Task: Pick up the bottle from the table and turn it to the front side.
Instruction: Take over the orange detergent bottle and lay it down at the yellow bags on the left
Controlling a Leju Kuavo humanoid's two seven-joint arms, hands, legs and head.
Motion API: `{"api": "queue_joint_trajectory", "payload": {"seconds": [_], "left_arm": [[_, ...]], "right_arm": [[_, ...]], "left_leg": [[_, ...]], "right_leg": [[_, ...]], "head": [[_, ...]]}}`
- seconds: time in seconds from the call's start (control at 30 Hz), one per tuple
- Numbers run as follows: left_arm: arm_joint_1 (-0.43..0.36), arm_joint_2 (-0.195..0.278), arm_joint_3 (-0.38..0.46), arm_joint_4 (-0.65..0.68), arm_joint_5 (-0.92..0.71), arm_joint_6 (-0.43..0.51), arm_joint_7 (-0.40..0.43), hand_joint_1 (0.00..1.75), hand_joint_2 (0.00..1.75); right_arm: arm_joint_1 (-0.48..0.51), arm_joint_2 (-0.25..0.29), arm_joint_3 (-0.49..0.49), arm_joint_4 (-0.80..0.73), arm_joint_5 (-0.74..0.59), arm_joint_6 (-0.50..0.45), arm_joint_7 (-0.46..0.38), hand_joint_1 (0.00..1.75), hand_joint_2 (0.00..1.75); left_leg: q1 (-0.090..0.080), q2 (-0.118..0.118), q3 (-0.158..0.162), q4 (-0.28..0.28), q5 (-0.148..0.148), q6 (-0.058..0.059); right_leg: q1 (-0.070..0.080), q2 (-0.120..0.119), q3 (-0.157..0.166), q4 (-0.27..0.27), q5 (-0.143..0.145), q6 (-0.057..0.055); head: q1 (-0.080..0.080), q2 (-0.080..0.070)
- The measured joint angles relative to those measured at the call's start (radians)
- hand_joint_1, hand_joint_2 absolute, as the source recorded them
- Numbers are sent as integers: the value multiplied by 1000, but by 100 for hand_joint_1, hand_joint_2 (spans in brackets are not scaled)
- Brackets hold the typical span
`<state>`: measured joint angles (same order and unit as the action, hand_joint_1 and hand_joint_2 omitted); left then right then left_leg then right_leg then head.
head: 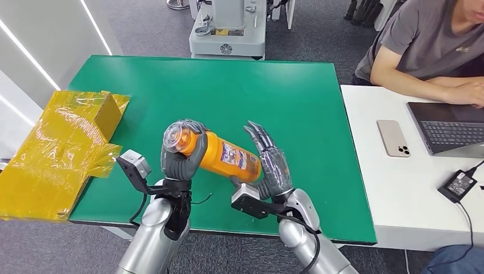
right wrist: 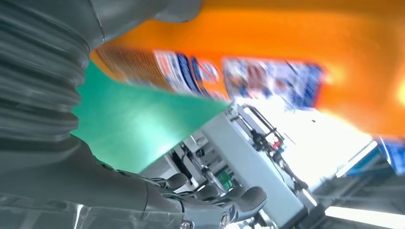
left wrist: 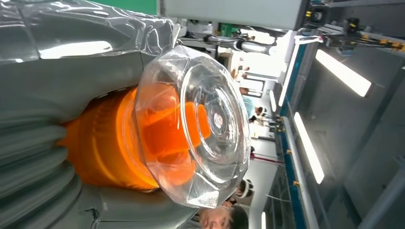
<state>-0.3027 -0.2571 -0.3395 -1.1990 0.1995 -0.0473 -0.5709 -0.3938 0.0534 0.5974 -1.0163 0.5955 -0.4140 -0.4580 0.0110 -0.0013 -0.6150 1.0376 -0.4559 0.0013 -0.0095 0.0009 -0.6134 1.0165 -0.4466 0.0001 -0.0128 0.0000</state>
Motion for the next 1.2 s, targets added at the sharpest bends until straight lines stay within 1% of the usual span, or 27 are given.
{"api": "queue_joint_trajectory", "payload": {"seconds": [0.13,0.23,0.27,0.33,0.4,0.47,0.53,0.7,0.83,0.93,1.03,1.13,1.2], "left_arm": [[4,3,0,0,0,2,5,175,175],[6,5,0,0,-1,6,5,175,175],[8,5,0,0,-3,11,4,175,175],[15,8,0,-8,-15,30,1,175,175],[30,15,1,-35,-33,55,-3,175,175],[52,26,4,-87,-59,76,-5,175,175],[74,43,10,-155,-98,102,3,175,175],[109,101,30,-315,-221,172,37,175,175],[95,157,35,-379,-358,240,66,175,175],[56,220,35,-385,-441,273,96,175,175],[3,285,36,-369,-520,279,136,175,175],[-59,346,34,-323,-626,278,196,175,175],[-107,385,29,-264,-705,278,231,175,175]], "right_arm": [[7,0,0,-46,-30,-24,-6,0,175],[30,0,-1,-105,-95,-59,-37,0,175],[47,0,-2,-135,-128,-86,-61,0,175],[95,7,-12,-214,-199,-173,-131,0,175],[154,26,-36,-311,-243,-245,-198,0,175],[212,50,-66,-406,-258,-261,-230,0,175],[261,71,-86,-487,-264,-262,-239,0,175],[340,97,-102,-597,-243,-262,-243,0,175],[376,109,-106,-623,-234,-262,-244,0,175],[398,115,-109,-627,-236,-262,-244,0,175],[406,116,-115,-631,-249,-262,-244,0,175],[409,116,-117,-631,-272,-262,-244,0,175],[408,116,-117,-628,-287,-262,-244,0,175]], "left_leg": [[0,0,0,0,0,0],[0,0,0,0,0,0],[0,0,0,0,0,0],[0,-1,0,0,0,0],[0,0,0,0,-1,-1],[0,0,0,-1,-2,-2],[0,0,0,-1,-2,-2],[0,0,0,-2,-2,-3],[1,0,1,-2,-2,-3],[1,0,1,-2,-1,-4],[1,0,1,-2,-1,-4],[1,0,2,-2,0,-5],[1,1,2,-2,0,-5]], "right_leg": [[0,0,0,0,0,0],[0,0,0,0,0,0],[0,0,0,0,0,0],[0,-1,0,0,-1,0],[0,0,0,0,-1,-1],[0,0,-1,0,-2,-2],[0,0,-1,0,-3,-3],[0,0,-1,1,-4,-3],[0,-1,-1,1,-4,-4],[0,0,-1,2,-3,-4],[0,0,-1,2,-3,-5],[0,0,-1,3,-3,-5],[0,0,-1,3,-3,-5]], "head": [[0,0],[0,0],[0,0],[0,0],[0,0],[0,0],[0,0],[0,0],[0,0],[0,0],[0,0],[0,0],[0,0]]}}
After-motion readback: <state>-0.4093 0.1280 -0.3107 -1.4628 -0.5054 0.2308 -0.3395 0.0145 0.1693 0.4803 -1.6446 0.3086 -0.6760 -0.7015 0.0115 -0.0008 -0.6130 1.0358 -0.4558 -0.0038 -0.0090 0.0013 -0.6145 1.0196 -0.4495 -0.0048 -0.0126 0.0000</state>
